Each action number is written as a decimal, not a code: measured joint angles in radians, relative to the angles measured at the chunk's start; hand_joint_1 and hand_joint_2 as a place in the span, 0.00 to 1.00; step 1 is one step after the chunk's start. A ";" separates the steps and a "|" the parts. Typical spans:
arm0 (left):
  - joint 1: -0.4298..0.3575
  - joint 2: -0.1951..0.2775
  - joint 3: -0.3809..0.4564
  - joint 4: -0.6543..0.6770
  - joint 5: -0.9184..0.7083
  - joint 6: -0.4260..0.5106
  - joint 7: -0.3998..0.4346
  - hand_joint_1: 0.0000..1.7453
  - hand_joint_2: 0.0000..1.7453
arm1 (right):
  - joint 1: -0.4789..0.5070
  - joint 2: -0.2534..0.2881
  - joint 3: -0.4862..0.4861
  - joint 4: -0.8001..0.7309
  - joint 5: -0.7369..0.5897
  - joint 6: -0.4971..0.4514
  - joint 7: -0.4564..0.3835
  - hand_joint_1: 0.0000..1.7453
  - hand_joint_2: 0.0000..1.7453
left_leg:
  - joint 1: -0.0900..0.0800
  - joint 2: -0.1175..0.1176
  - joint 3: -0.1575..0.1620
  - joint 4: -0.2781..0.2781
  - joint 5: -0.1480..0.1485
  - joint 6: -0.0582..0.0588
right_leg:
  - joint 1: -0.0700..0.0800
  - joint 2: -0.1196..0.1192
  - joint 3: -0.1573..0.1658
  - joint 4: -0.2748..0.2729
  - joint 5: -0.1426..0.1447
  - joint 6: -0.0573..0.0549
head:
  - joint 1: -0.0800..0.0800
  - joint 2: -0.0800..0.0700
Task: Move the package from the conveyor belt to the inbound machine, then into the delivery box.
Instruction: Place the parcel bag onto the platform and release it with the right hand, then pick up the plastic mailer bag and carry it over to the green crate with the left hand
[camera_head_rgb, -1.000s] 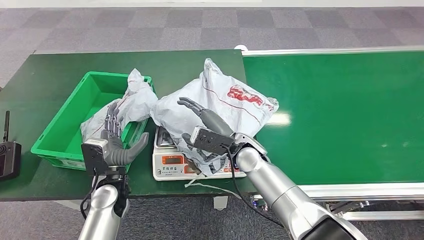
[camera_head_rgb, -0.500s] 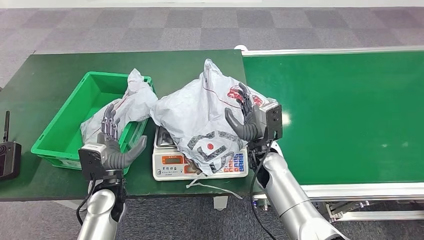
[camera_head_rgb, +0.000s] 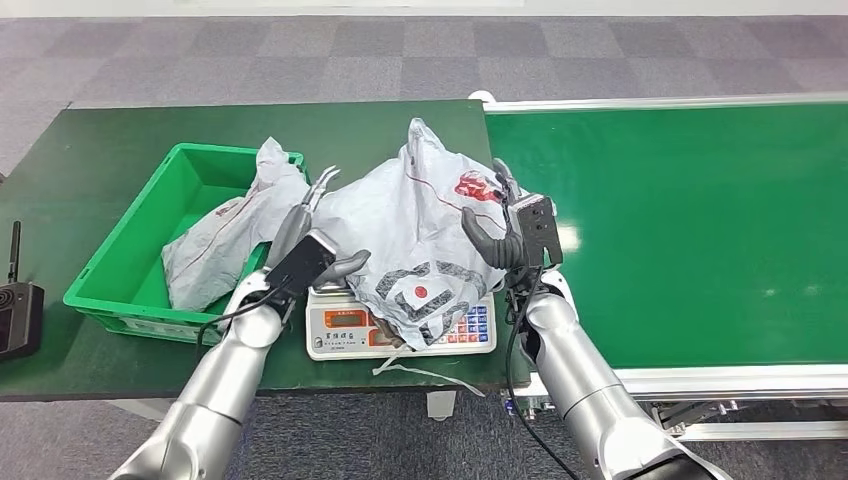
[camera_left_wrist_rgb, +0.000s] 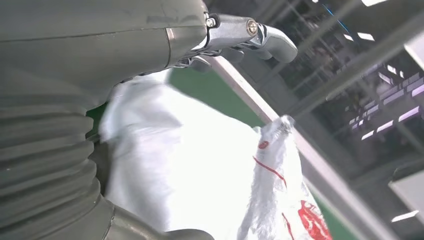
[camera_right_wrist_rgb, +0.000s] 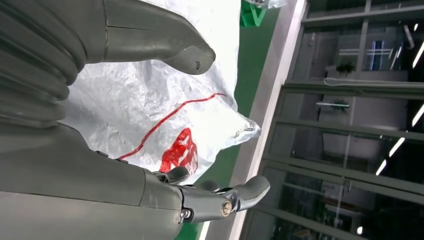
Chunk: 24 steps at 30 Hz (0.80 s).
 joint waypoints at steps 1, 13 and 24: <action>-0.038 0.002 -0.014 0.044 -0.026 0.004 0.002 0.00 1.00 | -0.001 0.000 -0.002 0.002 0.002 0.008 0.000 0.00 1.00 | 0.000 0.000 0.000 0.000 0.000 0.000 | 0.000 0.000 0.000 0.000 0.000 0.000 | 0.000 0.000; -0.342 0.036 -0.236 0.442 -0.298 -0.287 0.008 0.00 1.00 | -0.012 0.000 -0.006 0.003 0.013 0.080 -0.004 0.00 1.00 | 0.000 0.001 0.000 0.000 0.000 0.000 | 0.000 0.001 0.000 0.000 0.000 0.000 | 0.000 0.000; -0.421 0.053 -0.370 0.571 -0.309 -0.577 -0.042 0.13 1.00 | -0.081 0.000 0.024 0.008 -0.046 0.095 0.014 0.00 1.00 | 0.000 0.000 0.000 0.000 0.000 0.000 | 0.000 0.001 0.000 0.001 0.000 0.000 | 0.000 0.000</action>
